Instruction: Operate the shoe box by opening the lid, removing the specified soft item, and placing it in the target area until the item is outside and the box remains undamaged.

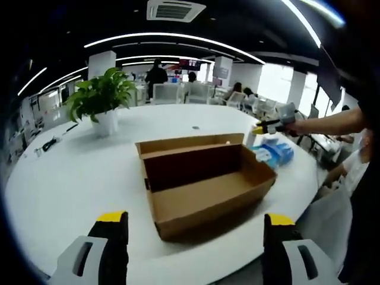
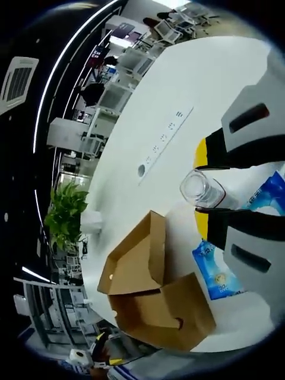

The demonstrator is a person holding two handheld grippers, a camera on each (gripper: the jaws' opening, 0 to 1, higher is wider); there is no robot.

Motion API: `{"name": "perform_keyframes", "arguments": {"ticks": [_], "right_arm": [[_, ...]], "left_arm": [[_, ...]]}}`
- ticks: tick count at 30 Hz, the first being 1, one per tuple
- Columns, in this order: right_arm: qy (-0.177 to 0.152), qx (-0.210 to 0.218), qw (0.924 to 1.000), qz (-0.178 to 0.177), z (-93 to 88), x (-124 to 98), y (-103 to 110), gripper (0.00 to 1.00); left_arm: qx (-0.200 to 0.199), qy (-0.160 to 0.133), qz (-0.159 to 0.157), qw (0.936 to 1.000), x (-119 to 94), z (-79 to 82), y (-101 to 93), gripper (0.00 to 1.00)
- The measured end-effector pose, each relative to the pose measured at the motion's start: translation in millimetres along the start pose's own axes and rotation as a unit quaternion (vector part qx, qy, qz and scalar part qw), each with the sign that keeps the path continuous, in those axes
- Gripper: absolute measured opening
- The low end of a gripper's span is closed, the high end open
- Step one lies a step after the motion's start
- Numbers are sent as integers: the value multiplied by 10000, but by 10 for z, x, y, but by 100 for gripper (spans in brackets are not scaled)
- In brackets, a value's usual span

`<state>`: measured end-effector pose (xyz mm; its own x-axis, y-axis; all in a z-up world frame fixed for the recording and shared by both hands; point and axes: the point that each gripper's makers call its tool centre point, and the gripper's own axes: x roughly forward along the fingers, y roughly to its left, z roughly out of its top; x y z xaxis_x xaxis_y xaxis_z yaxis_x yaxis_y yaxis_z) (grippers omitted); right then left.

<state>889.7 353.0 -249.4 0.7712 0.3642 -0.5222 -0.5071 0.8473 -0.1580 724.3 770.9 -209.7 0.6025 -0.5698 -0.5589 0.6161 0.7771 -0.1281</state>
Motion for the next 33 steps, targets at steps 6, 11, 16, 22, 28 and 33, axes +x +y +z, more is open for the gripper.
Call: {"name": "perform_keyframes", "arguments": {"ticks": [6,11,16,22,28,33], "right_arm": [[33,-11,10000,24,-27,14,15,23],[55,-24,10000,32,-20,3,46,24],[56,-2,10000,21,-9,-4,48,26],[42,36,10000,-9,26,-29,36,28],[36,-52,10000,-49,123,-117,52,30],[163,-146,9998,17,158,-146,94,31]], "left_arm": [[13,7,-6,10000,-6,-7,17,95],[0,16,7,10000,-12,-20,28,95],[4,30,32,10000,-6,-18,28,94],[-55,39,177,9998,-12,-10,106,83],[-34,97,416,9991,-10,-2,222,67],[-137,146,585,9981,8,-3,329,56]]}}
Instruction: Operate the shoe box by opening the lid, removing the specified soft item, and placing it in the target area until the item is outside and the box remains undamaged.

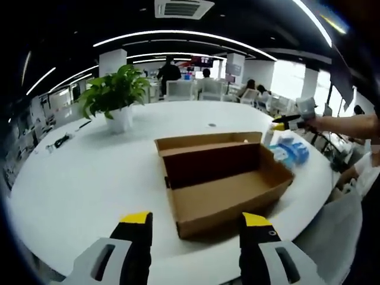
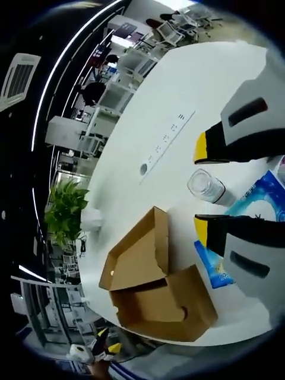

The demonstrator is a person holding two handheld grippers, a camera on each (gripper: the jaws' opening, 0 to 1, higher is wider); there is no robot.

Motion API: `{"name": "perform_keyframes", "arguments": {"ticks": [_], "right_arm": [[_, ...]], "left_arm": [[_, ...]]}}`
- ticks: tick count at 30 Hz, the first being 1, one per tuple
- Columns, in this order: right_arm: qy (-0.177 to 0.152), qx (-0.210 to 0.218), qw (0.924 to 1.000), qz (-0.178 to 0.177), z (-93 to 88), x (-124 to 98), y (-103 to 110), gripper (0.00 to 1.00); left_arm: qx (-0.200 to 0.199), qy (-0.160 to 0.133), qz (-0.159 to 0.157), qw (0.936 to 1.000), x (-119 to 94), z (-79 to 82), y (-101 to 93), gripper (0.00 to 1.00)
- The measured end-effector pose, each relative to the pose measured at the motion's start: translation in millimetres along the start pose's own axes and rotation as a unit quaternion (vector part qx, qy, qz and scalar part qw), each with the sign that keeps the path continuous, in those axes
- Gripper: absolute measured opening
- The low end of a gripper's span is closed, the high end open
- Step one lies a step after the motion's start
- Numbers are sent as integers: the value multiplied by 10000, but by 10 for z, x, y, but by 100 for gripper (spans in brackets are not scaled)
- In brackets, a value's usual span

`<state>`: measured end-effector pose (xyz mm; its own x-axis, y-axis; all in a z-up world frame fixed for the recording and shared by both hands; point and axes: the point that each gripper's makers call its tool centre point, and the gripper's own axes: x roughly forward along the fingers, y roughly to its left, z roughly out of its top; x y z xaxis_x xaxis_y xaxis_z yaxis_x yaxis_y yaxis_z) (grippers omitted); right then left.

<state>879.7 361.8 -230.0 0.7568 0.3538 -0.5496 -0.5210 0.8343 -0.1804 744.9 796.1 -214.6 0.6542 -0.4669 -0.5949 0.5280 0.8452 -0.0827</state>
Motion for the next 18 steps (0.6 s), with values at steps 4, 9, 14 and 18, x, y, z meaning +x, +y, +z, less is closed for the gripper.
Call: {"name": "perform_keyframes", "arguments": {"ticks": [4,9,14,18], "right_arm": [[80,-64,9999,59,93,-36,58,32],[186,-162,9996,144,185,-58,101,32],[309,-202,9990,259,293,-31,177,33],[339,-187,9986,348,388,41,250,36]], "left_arm": [[-63,2,54,10000,30,11,49,44],[-138,78,161,9997,84,28,82,34],[-251,169,333,9990,150,5,208,30],[-359,261,424,9981,204,-28,271,27]]}}
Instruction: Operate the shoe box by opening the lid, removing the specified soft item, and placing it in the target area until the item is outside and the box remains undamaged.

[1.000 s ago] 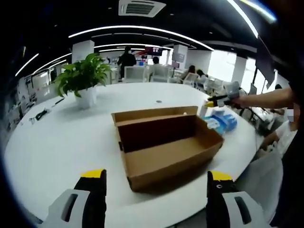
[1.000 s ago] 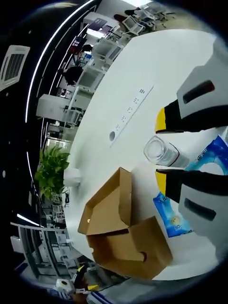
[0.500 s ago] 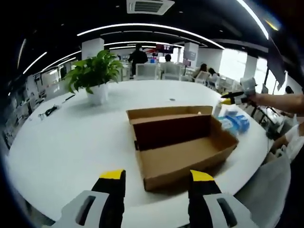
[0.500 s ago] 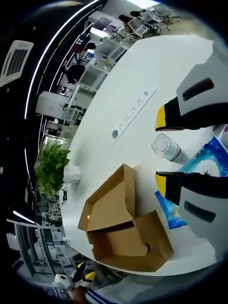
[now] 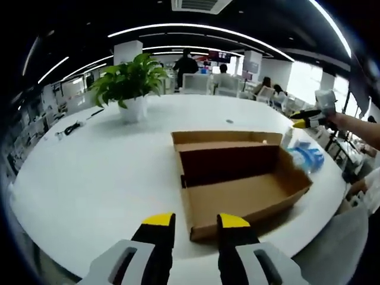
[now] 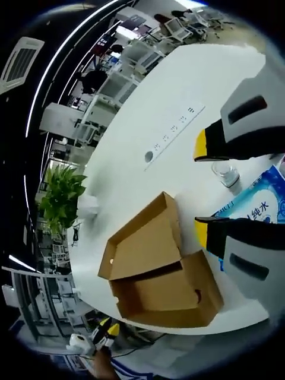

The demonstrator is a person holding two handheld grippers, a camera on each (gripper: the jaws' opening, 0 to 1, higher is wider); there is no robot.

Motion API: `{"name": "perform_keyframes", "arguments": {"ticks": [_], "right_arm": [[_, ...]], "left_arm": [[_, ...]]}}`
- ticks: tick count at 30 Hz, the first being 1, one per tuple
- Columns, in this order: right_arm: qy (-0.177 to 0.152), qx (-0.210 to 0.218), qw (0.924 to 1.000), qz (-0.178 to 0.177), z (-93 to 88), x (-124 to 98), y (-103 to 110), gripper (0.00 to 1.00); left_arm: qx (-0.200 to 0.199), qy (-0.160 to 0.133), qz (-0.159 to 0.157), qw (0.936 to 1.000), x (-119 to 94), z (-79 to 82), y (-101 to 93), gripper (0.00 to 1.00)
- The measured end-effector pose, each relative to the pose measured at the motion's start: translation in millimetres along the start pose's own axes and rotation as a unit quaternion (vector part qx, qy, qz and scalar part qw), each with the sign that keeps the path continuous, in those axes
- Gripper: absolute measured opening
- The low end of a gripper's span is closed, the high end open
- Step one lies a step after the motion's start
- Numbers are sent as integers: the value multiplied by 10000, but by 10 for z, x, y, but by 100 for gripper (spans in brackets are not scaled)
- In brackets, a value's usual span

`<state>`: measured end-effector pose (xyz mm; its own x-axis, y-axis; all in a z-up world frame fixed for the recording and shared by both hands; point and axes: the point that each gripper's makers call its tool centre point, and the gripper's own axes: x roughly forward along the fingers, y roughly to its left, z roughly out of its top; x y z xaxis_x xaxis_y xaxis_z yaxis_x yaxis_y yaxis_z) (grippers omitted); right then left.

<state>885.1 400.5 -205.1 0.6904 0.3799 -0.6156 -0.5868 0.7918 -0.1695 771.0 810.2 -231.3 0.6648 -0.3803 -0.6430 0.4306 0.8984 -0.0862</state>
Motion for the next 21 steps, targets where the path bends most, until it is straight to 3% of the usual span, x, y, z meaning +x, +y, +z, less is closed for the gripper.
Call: {"name": "perform_keyframes", "arguments": {"ticks": [7,16,21], "right_arm": [[128,84,9998,139,89,115,85,36],[242,279,9989,279,170,346,176,34],[306,296,9985,352,213,438,270,33]], "left_arm": [[-193,238,58,9995,103,-79,9,20],[-43,560,267,9981,277,-143,77,15],[-261,625,314,9972,319,-163,105,10]]}}
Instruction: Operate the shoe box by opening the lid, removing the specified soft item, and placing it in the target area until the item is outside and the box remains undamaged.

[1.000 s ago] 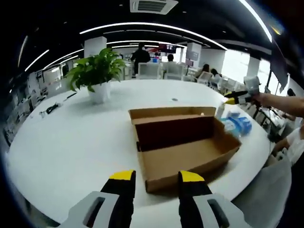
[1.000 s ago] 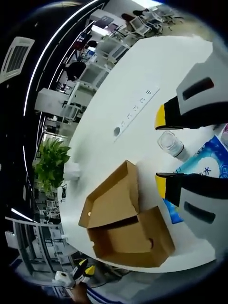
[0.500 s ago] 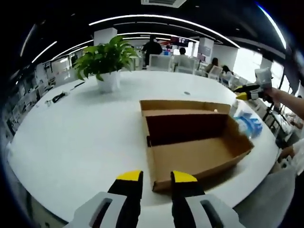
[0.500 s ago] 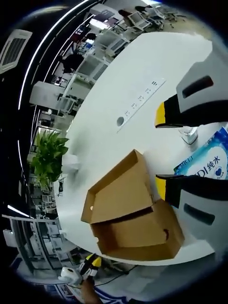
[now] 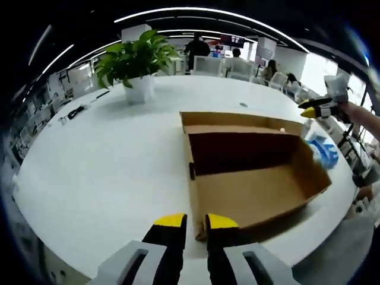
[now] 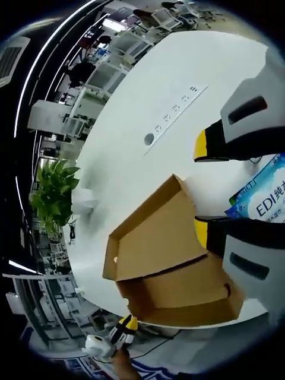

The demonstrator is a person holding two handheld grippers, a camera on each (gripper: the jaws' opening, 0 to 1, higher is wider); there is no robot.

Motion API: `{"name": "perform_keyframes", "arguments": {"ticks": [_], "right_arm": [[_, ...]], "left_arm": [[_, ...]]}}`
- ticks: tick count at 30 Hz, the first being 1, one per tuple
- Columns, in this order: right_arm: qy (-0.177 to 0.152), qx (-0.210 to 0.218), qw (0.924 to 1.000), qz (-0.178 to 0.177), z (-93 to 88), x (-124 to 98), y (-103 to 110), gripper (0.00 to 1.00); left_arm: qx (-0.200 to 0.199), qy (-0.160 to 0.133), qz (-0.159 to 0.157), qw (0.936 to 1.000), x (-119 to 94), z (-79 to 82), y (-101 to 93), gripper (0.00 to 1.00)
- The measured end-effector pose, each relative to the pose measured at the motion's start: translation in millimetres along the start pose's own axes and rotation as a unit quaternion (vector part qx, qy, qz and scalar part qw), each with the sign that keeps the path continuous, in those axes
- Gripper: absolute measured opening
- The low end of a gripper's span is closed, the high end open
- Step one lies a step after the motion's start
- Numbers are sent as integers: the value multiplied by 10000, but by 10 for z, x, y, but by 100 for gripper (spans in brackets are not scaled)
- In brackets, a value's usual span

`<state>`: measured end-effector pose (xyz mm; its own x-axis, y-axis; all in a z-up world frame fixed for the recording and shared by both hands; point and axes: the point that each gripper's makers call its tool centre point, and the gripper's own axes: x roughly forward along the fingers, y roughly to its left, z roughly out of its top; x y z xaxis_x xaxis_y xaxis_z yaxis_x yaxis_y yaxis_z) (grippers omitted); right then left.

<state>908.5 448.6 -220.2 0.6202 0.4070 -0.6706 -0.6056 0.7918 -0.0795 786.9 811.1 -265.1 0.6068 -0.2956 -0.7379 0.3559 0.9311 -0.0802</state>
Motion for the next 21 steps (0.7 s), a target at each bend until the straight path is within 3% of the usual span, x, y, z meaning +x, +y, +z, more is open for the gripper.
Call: {"name": "perform_keyframes", "arguments": {"ticks": [5,12,21], "right_arm": [[108,44,9999,30,-6,133,-3,34],[194,402,9990,64,-40,285,-22,33],[438,777,9960,69,-123,513,-18,31]], "left_arm": [[-113,70,-23,9999,23,-52,-41,6],[-49,190,-15,9998,76,-87,-22,5],[-268,291,28,9992,88,-98,-9,4]]}}
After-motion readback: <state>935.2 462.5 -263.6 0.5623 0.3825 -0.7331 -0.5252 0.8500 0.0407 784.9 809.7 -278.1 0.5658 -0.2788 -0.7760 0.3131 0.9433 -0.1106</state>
